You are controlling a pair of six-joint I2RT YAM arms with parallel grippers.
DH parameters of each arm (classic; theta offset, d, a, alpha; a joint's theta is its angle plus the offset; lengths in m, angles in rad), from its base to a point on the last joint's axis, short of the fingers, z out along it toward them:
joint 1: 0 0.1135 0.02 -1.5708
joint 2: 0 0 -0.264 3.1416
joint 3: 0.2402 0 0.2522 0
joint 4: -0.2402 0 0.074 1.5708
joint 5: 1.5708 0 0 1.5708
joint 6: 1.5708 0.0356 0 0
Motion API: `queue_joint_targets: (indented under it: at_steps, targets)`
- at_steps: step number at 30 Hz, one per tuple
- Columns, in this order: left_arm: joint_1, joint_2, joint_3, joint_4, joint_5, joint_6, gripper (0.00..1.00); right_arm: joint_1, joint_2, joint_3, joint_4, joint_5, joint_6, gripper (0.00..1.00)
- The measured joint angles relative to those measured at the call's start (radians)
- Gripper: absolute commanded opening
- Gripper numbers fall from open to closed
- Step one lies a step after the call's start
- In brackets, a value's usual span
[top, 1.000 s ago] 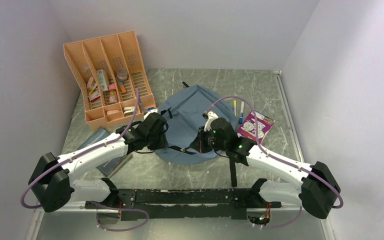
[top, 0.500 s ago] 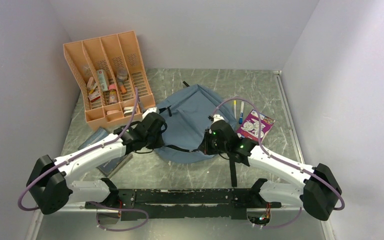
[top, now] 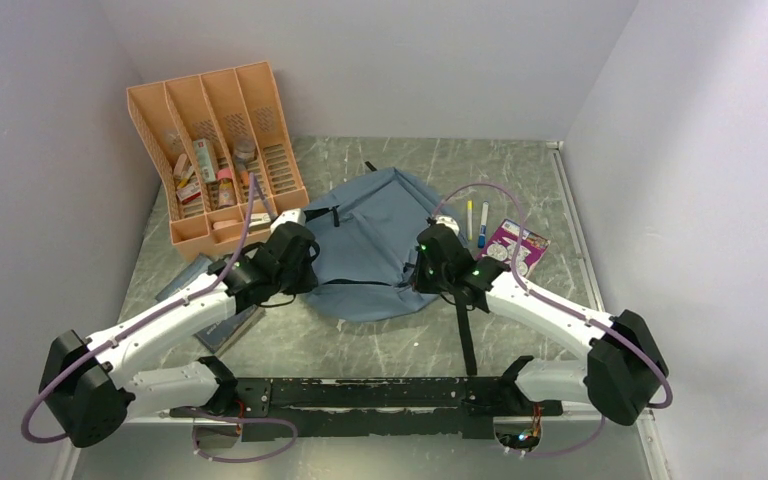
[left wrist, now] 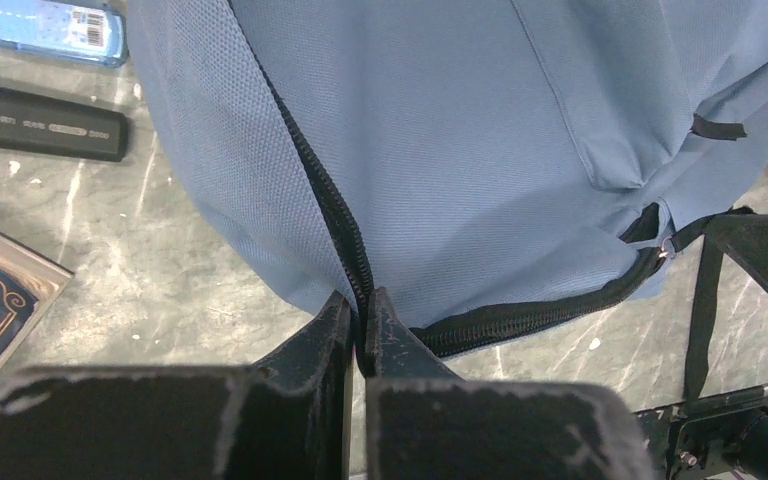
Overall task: Pack the student bag
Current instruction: Unzip the student bag at the center of the board.
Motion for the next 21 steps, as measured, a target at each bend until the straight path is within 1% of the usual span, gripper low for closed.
queue_joint_targets:
  at_steps: [4,10,16,21]
  targets:
    - [0.027,-0.018,-0.012,-0.001,0.008,0.018,0.05,-0.005,0.031,0.014,0.001,-0.007,-0.005,0.0]
    - [0.076,-0.035,-0.028,-0.001,0.039,0.069,0.05,-0.013,0.011,-0.011,0.058,-0.091,-0.044,0.0]
    - [0.087,-0.035,-0.03,0.006,0.07,0.089,0.05,-0.017,0.033,-0.015,0.053,-0.061,-0.019,0.0]
    - [0.124,-0.035,-0.036,0.019,0.113,0.093,0.05,-0.025,0.053,-0.015,0.047,-0.027,0.022,0.0]
